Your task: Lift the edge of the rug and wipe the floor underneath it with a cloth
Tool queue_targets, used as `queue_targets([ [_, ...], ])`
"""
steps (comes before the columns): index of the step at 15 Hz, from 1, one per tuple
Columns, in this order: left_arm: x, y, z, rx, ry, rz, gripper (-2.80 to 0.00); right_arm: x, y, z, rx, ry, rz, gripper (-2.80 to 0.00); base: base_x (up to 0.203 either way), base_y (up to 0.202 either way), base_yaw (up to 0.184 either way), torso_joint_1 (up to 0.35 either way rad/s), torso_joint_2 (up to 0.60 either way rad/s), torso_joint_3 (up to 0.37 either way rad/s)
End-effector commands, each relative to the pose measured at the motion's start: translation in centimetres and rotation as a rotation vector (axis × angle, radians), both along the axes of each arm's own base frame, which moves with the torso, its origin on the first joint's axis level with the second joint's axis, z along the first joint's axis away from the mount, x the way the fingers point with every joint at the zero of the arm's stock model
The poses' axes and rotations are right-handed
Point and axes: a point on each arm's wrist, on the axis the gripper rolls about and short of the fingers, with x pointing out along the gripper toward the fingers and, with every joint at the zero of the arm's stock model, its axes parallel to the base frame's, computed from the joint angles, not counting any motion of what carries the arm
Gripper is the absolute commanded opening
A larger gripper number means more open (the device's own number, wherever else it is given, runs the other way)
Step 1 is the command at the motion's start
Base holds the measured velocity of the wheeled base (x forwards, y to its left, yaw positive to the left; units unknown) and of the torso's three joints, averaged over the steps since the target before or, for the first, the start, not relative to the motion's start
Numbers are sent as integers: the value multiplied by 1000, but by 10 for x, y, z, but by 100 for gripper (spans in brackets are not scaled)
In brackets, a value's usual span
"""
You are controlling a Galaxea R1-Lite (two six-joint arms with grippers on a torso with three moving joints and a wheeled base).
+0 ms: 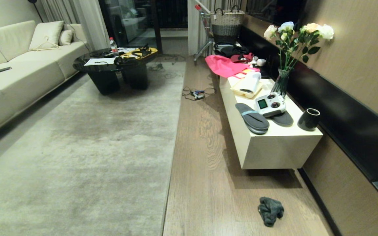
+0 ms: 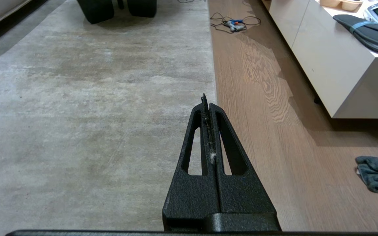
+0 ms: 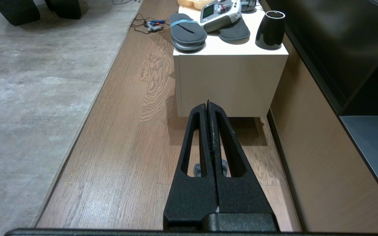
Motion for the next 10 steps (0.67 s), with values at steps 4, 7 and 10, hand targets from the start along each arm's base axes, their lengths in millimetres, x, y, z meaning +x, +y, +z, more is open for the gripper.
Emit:
queue_targets([
  [4, 0, 0, 0, -1, 0, 0, -280, 0, 0, 0, -1, 1, 0, -280, 0, 0, 0, 0, 0, 0],
  [7, 0, 0, 0, -1, 0, 0, -280, 0, 0, 0, -1, 1, 1, -280, 0, 0, 0, 0, 0, 0],
  [10, 0, 0, 0, -1, 0, 0, -280, 0, 0, 0, -2, 1, 0, -280, 0, 0, 0, 0, 0, 0],
])
